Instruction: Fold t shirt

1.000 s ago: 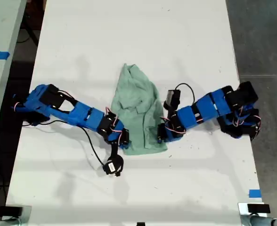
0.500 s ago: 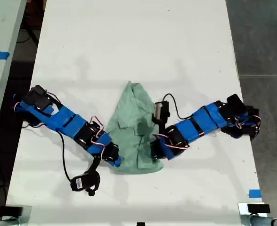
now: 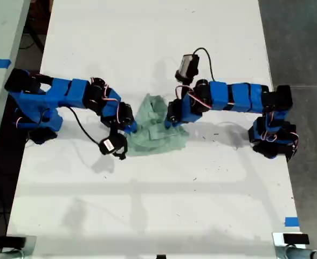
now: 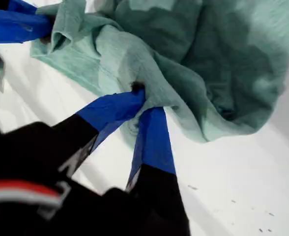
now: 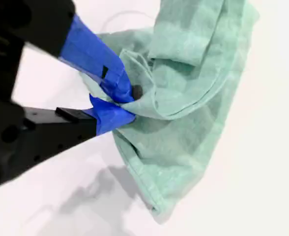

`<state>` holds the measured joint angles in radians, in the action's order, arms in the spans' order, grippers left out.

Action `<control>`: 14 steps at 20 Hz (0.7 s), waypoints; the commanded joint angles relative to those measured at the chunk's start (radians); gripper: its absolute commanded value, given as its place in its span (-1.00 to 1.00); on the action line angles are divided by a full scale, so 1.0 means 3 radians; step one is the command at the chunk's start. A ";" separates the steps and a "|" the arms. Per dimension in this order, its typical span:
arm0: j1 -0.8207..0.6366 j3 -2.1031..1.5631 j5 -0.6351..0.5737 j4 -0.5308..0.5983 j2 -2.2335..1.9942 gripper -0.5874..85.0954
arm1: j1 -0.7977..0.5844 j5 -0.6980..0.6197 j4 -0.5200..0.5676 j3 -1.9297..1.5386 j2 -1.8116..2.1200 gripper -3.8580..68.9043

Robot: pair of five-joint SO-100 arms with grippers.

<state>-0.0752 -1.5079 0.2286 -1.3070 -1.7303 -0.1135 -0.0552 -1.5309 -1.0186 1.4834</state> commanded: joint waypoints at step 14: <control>-0.1375 -0.0291 -0.0828 -0.0767 -0.2633 -0.99 | -0.1166 -0.0322 -0.0639 -0.1386 0.2823 -0.94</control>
<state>-0.5400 -1.5493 -0.0460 -1.5217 -2.3577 -0.4970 -0.1963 -1.7288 -1.2916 2.0954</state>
